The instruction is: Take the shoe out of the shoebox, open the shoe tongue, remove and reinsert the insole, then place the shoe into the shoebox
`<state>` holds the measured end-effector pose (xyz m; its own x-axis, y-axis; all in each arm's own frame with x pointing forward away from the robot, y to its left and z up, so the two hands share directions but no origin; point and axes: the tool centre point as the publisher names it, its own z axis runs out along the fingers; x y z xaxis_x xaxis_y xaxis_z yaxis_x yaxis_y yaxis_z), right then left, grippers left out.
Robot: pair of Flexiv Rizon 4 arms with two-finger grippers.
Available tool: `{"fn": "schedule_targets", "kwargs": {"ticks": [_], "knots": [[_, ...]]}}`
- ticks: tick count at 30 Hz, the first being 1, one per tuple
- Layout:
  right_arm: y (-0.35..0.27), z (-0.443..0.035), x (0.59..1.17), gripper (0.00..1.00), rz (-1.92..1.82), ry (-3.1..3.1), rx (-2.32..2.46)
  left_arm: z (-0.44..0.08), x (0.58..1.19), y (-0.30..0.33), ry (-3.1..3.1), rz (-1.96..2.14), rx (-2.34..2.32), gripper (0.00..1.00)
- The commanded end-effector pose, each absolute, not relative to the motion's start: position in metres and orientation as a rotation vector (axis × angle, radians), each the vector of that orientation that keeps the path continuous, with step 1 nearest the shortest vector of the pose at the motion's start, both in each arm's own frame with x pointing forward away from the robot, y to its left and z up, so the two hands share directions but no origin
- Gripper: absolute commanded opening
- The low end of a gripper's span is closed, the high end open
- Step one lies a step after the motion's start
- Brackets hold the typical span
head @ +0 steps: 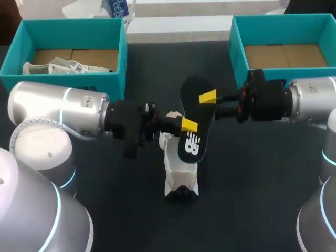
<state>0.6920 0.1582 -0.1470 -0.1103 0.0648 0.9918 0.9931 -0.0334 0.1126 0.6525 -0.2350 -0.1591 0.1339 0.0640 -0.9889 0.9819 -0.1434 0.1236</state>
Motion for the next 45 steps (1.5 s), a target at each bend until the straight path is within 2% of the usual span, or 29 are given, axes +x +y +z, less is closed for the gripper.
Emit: {"fn": "schedule_targets", "kwargs": {"ticks": [1, 3, 8, 11, 12, 13, 16, 17, 18, 19, 25, 34, 45], "knots": [[0.162, -0.149, 0.693, 0.40, -1.288, -1.318, -1.229, -0.163, 0.652, -0.242, 1.100, -1.178, 1.405, 0.00], [0.162, -0.149, 0.692, 0.38, -1.286, -1.316, -1.230, -0.162, 0.651, -0.243, 1.104, -1.200, 1.380, 0.00], [0.162, -0.150, 0.692, 0.27, -1.284, -1.314, -1.232, -0.161, 0.648, -0.246, 1.102, -1.200, 1.388, 0.00], [0.161, -0.150, 0.693, 0.15, -1.283, -1.314, -1.235, -0.163, 0.645, -0.245, 1.117, -1.215, 1.380, 0.00], [0.160, -0.151, 0.693, 0.04, -1.282, -1.312, -1.239, -0.164, 0.644, -0.244, 1.119, -1.220, 1.375, 0.00], [0.160, -0.152, 0.693, 0.00, -1.281, -1.309, -1.240, -0.166, 0.647, -0.244, 1.122, -1.222, 1.369, 0.00], [0.161, -0.155, 0.694, 0.00, -1.274, -1.303, -1.239, -0.165, 0.641, -0.242, 1.131, -1.223, 1.368, 0.00], [0.161, -0.156, 0.694, 0.00, -1.273, -1.302, -1.237, -0.165, 0.640, -0.242, 1.136, -1.222, 1.370, 0.03], [0.161, -0.157, 0.695, 0.00, -1.267, -1.301, -1.237, -0.164, 0.639, -0.240, 1.136, -1.229, 1.377, 0.44], [0.161, -0.159, 0.695, 0.00, -1.266, -1.300, -1.236, -0.164, 0.638, -0.239, 1.155, -1.222, 1.376, 0.98], [0.157, -0.167, 0.696, 0.00, -1.269, -1.294, -1.225, -0.166, 0.642, -0.229, 1.171, -1.235, 1.377, 1.00], [0.139, -0.180, 0.700, 0.00, -1.217, -1.278, -1.190, -0.174, 0.637, -0.177, 1.281, -1.235, 1.332, 1.00], [0.125, -0.191, 0.707, 0.00, -1.162, -1.274, -1.171, -0.150, 0.623, -0.122, 1.333, -1.204, 1.269, 1.00]]}}
